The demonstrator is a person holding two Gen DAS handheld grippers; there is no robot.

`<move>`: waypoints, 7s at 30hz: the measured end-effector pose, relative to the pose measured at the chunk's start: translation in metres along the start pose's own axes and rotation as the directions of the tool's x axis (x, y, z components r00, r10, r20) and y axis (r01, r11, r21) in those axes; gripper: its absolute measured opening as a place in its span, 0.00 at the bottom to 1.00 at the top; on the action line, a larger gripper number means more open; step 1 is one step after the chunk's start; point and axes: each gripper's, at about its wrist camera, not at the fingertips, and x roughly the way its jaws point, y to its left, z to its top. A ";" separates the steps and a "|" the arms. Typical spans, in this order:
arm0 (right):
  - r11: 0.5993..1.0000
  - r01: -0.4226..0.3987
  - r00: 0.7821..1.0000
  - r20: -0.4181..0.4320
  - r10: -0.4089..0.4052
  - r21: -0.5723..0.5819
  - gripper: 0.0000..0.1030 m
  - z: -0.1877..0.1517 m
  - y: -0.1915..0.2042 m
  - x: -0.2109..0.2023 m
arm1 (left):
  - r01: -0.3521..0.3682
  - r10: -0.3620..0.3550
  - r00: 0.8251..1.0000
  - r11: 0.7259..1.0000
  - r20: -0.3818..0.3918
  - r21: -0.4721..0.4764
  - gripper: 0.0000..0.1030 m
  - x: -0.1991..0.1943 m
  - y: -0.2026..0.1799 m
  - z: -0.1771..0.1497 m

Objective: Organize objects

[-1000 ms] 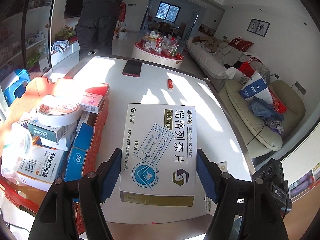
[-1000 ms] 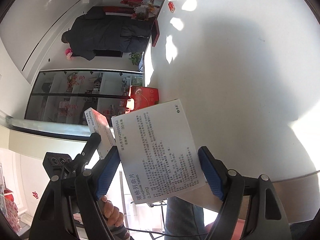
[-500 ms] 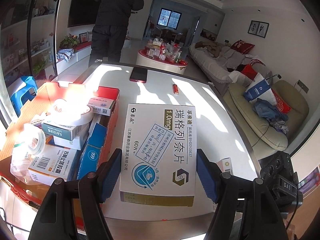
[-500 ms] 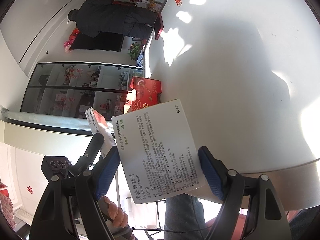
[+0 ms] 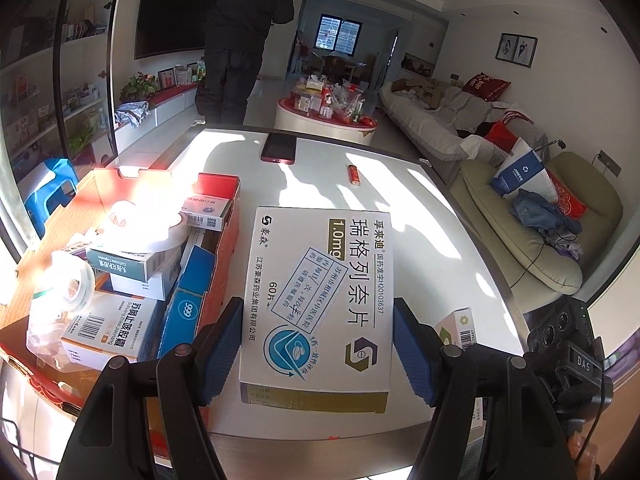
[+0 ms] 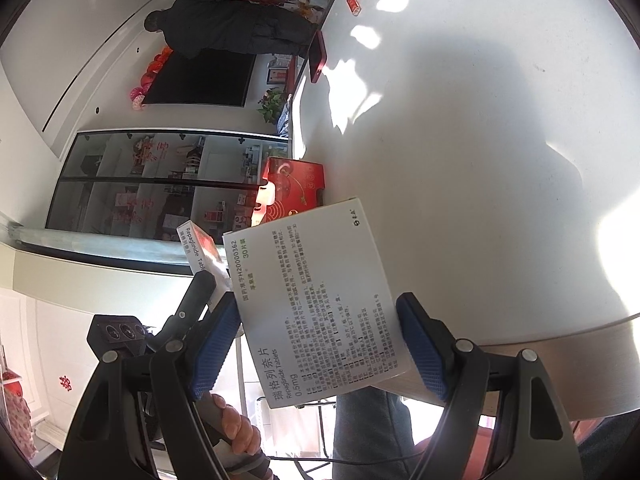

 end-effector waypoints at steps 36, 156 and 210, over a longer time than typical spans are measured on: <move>1.000 -0.012 0.999 -0.036 0.012 -0.007 0.77 -0.007 0.008 0.006 | -0.123 0.125 0.988 0.992 0.091 -0.025 0.74 -0.036 0.044 0.002; 0.975 -0.137 0.990 0.055 0.129 0.172 0.77 0.007 -0.020 -0.006 | 0.226 -0.226 0.974 0.971 0.004 -0.081 0.74 -0.021 0.000 -0.004; 0.973 -0.138 0.990 0.052 0.130 0.183 0.77 -0.012 -0.003 0.010 | -0.028 0.030 0.997 0.999 0.066 -0.024 0.74 -0.027 0.025 0.009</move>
